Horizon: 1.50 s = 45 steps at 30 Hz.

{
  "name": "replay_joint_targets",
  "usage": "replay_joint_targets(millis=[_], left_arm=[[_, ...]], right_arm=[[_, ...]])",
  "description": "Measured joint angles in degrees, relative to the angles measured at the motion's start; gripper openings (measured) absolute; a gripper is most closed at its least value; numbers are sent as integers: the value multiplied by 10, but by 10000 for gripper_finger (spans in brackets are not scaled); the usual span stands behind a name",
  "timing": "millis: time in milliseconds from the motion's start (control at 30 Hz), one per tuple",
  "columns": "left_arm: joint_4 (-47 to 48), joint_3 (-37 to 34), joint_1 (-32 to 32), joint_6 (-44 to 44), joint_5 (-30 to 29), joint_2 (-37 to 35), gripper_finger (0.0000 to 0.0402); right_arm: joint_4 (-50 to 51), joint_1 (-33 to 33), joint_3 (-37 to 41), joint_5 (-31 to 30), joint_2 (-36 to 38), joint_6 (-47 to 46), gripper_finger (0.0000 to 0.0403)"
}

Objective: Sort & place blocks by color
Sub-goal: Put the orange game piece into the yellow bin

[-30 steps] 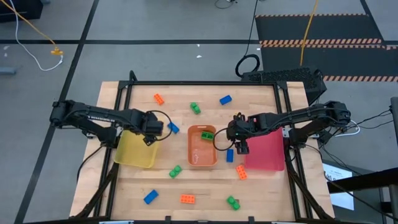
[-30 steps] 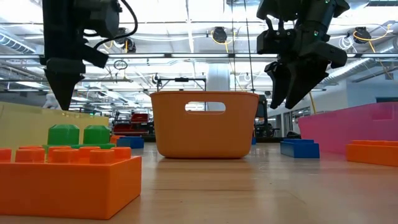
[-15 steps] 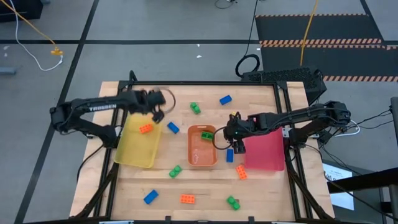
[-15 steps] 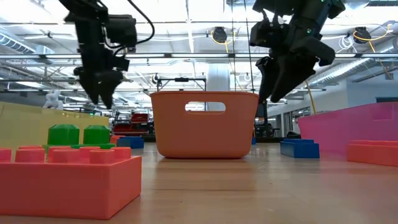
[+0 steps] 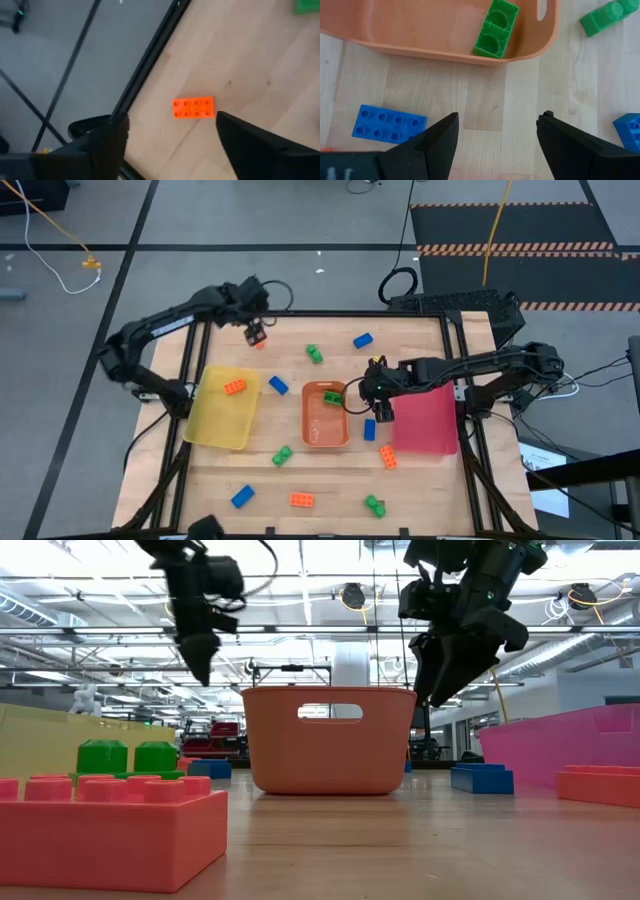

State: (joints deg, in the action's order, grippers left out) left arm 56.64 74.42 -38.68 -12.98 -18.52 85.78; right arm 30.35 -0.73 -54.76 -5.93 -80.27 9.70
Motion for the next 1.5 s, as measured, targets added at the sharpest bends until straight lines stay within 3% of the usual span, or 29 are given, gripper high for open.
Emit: replay_joint_targets(millis=[133,200,300,533,800,967,1133,1267,1500], left_arm=[[89,87,-30,13,5,100,238],[154,111,-40,-44,-7,146,226],[199,115,-38,-144,-75,190,220],[139,106,-31,-290,-92,242,234],[121,86,0,-502,-91,245,284],[105,49,4,-555,-93,245,313],[27,-6,16,-584,-113,245,320],[-57,-34,25,-593,-115,245,308],[-65,-78,27,-617,-115,245,266]], right_arm=[[4,0,0,0,0,-10,254],[15,3,0,1,0,-10,254],[25,5,0,2,0,-11,254],[25,4,0,2,0,-14,254],[30,4,0,2,0,-19,254],[29,5,0,2,0,-26,254],[29,5,0,2,0,-30,254],[29,5,0,2,0,-30,254],[29,5,0,2,0,-30,254]])
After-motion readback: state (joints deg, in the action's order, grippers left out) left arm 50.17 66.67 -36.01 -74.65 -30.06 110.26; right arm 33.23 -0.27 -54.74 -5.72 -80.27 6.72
